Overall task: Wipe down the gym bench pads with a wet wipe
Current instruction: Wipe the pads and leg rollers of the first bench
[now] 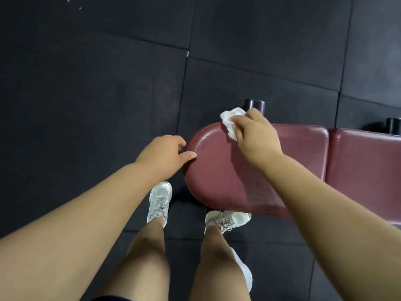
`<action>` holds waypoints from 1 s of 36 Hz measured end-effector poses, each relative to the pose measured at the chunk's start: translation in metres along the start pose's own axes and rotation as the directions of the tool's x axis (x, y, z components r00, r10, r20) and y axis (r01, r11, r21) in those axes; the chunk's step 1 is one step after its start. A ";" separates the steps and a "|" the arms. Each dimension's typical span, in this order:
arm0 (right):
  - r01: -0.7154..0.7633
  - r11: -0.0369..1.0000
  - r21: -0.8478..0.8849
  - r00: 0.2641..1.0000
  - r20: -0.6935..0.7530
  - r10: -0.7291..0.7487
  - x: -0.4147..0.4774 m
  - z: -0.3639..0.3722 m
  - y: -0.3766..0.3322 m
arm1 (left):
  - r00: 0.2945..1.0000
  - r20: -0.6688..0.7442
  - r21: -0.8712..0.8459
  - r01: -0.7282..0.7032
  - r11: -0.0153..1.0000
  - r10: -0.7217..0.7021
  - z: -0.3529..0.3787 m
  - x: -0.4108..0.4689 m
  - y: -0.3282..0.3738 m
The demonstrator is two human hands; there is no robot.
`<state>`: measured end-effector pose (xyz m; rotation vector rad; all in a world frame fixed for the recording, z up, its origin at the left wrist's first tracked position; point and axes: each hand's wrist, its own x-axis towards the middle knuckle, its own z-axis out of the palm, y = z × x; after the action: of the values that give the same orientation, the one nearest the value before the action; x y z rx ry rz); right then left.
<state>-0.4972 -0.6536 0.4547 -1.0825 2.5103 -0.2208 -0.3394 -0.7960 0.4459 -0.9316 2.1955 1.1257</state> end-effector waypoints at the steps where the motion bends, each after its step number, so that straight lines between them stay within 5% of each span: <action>1: 0.002 1.000 0.018 1.000 0.022 -0.003 0.011 0.000 -0.003 | 1.000 -0.009 -0.035 0.024 0.999 -0.025 0.003 0.001 0.002; 6: 0.082 0.996 0.044 0.978 0.190 -0.089 0.046 0.015 -0.022 | 0.993 -0.089 -0.153 0.059 0.986 -0.074 0.020 0.005 0.004; 15: 0.306 0.952 0.011 0.820 0.506 -0.270 0.067 0.032 -0.044 | 0.975 -0.165 -0.319 0.089 0.944 -0.148 0.028 0.004 -0.007; 20: 0.408 0.909 -0.079 0.775 0.557 -0.300 0.071 0.038 -0.045 | 0.975 -0.175 -0.302 0.082 0.950 -0.140 0.030 0.006 -0.007; 26: 0.211 0.977 0.003 0.851 0.491 -0.185 0.074 0.040 -0.037 | 0.979 -0.167 -0.264 0.069 0.962 -0.116 0.031 0.007 -0.006; 33: -0.060 0.983 -0.171 0.895 0.427 0.129 0.082 0.010 0.013 | 0.980 -0.153 -0.264 0.086 0.961 -0.130 0.031 0.009 -0.005; 36: -0.126 0.992 -0.026 0.896 0.427 0.125 0.078 0.011 0.033 | 0.979 -0.144 -0.222 0.109 0.969 -0.143 0.030 0.013 0.000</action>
<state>-0.5632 -0.6879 0.4122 -0.8515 2.1679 0.0502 -0.3436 -0.7757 0.4213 -1.2756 2.1317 1.2818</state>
